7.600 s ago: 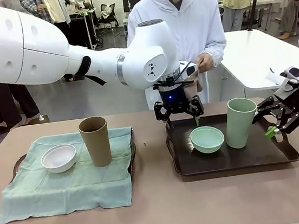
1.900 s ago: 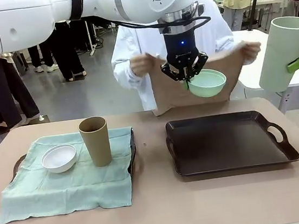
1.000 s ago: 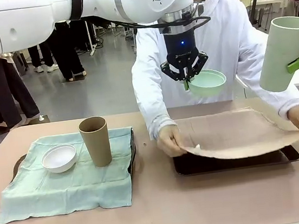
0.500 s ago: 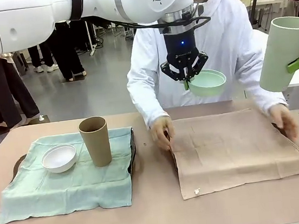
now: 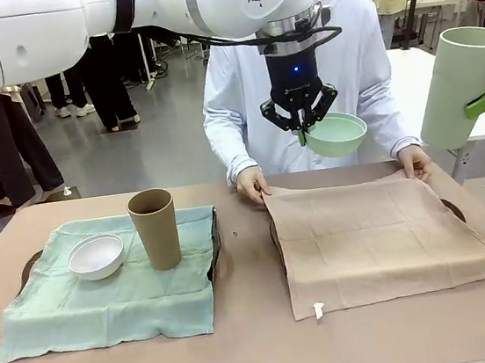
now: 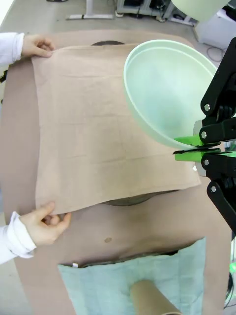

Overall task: Set up a tray with a mat and arrange the tableware.
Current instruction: Place the Picnic Bowl and Reusable plastic cup back onto the Handle tray in front of the human's position.

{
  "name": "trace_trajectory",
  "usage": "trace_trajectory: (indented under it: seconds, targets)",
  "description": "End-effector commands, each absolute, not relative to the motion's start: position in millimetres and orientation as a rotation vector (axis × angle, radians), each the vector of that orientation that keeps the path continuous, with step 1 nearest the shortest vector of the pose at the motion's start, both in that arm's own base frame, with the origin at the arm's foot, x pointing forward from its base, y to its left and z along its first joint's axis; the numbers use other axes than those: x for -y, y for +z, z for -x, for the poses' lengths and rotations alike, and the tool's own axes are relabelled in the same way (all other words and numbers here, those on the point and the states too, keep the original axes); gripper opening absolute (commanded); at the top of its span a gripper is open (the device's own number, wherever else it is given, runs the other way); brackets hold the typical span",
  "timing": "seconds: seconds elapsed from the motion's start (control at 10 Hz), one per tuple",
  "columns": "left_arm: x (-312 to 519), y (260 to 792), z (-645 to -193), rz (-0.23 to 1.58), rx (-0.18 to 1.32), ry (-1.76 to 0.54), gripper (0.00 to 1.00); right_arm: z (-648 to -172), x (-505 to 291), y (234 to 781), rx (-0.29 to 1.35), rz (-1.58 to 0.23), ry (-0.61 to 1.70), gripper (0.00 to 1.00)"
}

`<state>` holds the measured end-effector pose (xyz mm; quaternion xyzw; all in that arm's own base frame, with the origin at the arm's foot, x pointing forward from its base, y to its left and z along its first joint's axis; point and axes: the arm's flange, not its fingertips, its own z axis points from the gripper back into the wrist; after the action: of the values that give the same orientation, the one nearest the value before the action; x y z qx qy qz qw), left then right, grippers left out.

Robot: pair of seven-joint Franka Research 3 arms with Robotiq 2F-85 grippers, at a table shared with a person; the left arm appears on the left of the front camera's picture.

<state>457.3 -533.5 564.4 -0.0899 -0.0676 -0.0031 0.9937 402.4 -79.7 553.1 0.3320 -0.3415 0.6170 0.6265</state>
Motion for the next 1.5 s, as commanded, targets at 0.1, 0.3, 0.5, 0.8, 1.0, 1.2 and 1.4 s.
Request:
trace_trajectory:
  seconds: [0.1,0.3,0.5,0.8,1.0,1.2,1.4]
  targets:
    - [533.4,566.6,-459.9,0.191,0.146,-0.018,0.0,-402.5,79.6,550.8,0.786,-0.76,1.424,0.0]
    - [533.4,566.6,-459.9,0.191,0.146,-0.018,0.0,-402.5,79.6,550.8,0.786,-0.76,1.424,0.0]
    - [533.4,566.6,-459.9,0.191,0.146,-0.018,0.0,-402.5,79.6,550.8,0.786,-0.76,1.424,0.0]
    - [533.5,564.4,-457.3,0.18,0.136,-0.006,0.04,-402.4,79.7,553.1,0.783,-0.761,1.415,0.84]
    - [526.4,527.9,-462.0,0.205,0.112,-0.021,0.04,-414.7,79.3,516.2,0.785,-0.831,1.465,0.84]
    - [524.1,496.9,-463.6,0.227,0.127,-0.067,0.04,-422.6,75.4,482.9,0.771,-0.867,1.494,0.84]
    - [522.0,467.1,-466.7,0.241,0.122,-0.101,0.04,-432.6,66.8,441.8,0.748,-0.901,1.51,0.84]
